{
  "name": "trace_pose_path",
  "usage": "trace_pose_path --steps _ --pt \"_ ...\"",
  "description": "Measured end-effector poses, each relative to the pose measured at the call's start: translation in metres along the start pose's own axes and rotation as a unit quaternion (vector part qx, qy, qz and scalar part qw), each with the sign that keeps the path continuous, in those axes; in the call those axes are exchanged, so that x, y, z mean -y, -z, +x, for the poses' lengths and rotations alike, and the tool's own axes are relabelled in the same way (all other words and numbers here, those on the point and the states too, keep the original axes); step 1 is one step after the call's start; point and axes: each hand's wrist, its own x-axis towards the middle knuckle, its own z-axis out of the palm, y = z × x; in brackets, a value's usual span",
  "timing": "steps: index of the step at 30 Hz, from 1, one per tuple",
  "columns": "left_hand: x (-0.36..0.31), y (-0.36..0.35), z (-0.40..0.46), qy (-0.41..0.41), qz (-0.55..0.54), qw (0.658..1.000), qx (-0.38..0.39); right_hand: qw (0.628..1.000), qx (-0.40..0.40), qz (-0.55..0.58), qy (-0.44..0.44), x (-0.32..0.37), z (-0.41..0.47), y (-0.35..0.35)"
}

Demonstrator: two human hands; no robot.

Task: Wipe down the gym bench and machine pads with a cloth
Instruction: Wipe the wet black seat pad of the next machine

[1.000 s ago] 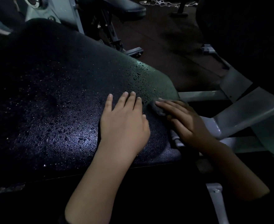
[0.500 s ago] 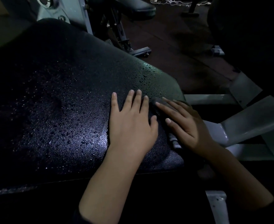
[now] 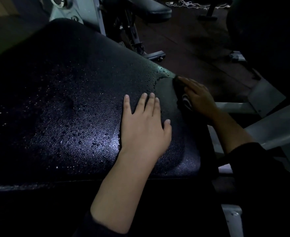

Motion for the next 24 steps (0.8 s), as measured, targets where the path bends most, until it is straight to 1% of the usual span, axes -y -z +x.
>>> trace_pose_path --steps 4,5,7,9,12,15,19,21,22,23,24 --pt "-0.001 0.0 0.001 -0.004 0.004 1.0 0.005 0.995 -0.03 0.088 -0.034 0.004 -0.053 0.006" --pt "-0.001 0.0 0.001 -0.003 0.004 1.0 0.005 0.996 -0.036 0.08 -0.023 0.01 -0.066 0.006" --pt "-0.001 0.0 0.001 -0.003 0.004 1.0 0.004 0.998 -0.045 0.004 0.036 0.028 -0.088 0.005" --pt "-0.001 0.0 0.001 -0.003 0.004 1.0 0.004 0.995 -0.045 -0.033 0.08 0.047 -0.096 0.002" --pt "-0.001 0.0 0.002 -0.002 0.003 1.0 0.002 0.995 -0.027 -0.033 0.085 0.072 -0.08 -0.002" --pt "-0.001 -0.001 0.002 -0.002 0.0 1.0 -0.002 0.996 -0.005 -0.055 0.076 0.077 -0.043 -0.007" --pt "0.001 -0.002 0.001 -0.003 -0.003 1.0 -0.007 0.998 -0.002 -0.064 0.026 0.04 0.008 -0.009" --pt "0.001 -0.002 0.0 -0.004 -0.005 1.0 -0.009 0.994 0.008 -0.101 0.034 0.019 0.008 -0.003" --pt "0.001 -0.002 0.0 -0.006 -0.005 1.0 -0.01 0.992 0.0 -0.114 0.053 0.007 0.002 -0.002" --pt "0.001 -0.002 0.0 -0.007 -0.004 1.0 -0.01 0.988 -0.024 -0.138 0.066 -0.002 -0.007 -0.001" --pt "0.001 -0.002 0.0 -0.008 -0.003 1.0 -0.009 0.99 -0.028 -0.131 0.04 -0.006 -0.019 0.001"
